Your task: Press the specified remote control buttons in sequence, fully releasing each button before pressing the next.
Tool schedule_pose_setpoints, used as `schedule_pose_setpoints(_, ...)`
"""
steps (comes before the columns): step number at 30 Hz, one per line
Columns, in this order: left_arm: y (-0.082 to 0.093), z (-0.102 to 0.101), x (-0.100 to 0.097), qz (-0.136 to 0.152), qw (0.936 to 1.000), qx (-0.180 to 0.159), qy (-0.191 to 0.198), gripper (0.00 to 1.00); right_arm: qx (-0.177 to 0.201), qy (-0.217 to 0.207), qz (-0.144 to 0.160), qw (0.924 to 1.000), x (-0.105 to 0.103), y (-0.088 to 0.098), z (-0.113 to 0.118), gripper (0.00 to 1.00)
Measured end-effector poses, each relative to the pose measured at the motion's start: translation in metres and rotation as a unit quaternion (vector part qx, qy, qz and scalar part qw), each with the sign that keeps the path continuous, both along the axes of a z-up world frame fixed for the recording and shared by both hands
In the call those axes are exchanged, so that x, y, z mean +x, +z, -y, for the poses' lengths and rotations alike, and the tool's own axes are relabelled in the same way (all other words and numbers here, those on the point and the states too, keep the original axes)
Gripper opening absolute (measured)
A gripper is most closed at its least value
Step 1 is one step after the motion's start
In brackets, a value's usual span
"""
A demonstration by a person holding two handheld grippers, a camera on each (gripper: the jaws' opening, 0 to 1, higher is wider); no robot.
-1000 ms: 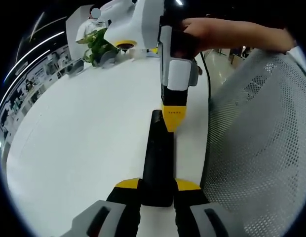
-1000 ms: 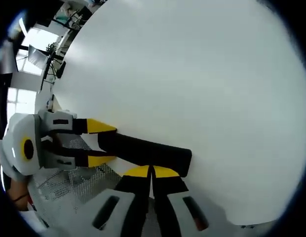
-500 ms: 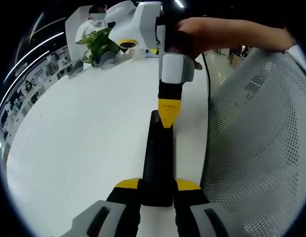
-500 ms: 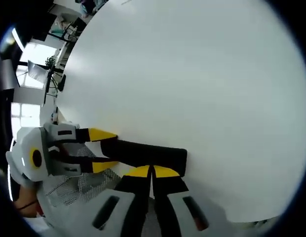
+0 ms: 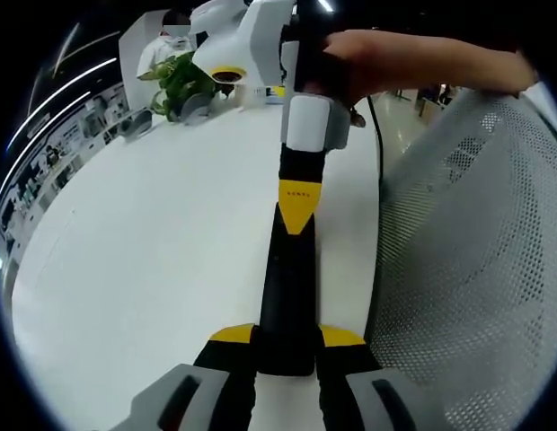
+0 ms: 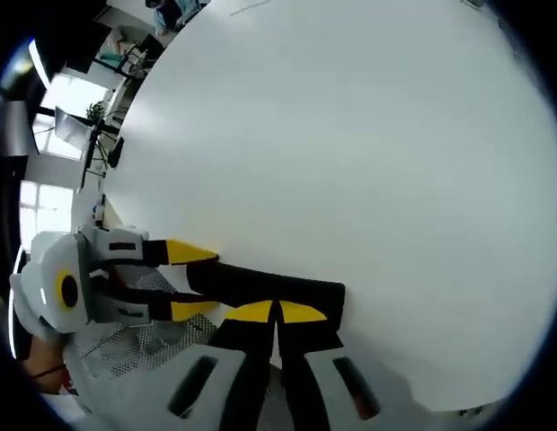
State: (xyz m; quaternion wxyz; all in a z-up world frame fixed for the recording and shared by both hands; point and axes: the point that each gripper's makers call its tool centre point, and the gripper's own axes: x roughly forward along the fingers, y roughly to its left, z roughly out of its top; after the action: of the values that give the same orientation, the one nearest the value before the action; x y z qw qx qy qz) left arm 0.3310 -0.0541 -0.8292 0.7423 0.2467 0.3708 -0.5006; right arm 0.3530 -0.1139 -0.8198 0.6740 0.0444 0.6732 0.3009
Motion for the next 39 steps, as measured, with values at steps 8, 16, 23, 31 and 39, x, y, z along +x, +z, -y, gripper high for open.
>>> schedule_pose_setpoints(8, -0.0002, -0.0001, 0.0001, -0.001, 1.0, 0.001, 0.0, 0.25, -0.012, 0.012, 0.004, 0.9998, -0.0001, -0.0042, 0.0015, 0.0)
schedule_pose_setpoints(16, -0.0002, 0.0003, 0.0004, -0.001, 1.0, 0.002, 0.001, 0.25, -0.01, 0.001, -0.007, 0.9999, 0.0007, -0.0051, 0.0015, 0.0)
schedule_pose_setpoints(23, -0.0004, 0.0006, 0.0002, 0.0, 1.0, 0.007, -0.004, 0.24, -0.013, 0.002, -0.006, 0.9999, 0.0002, -0.0051, 0.0015, 0.0)
schedule_pose_setpoints(31, -0.0002, 0.0006, 0.0003, 0.0, 1.0, 0.003, -0.002, 0.25, 0.012, -0.013, -0.015, 0.9997, 0.0004, -0.0047, 0.0029, 0.0)
schedule_pose_setpoints(39, 0.0, 0.0006, 0.0003, 0.001, 1.0, 0.001, -0.002, 0.25, 0.006, -0.006, -0.027, 0.9996, -0.0068, -0.0017, -0.0013, 0.0)
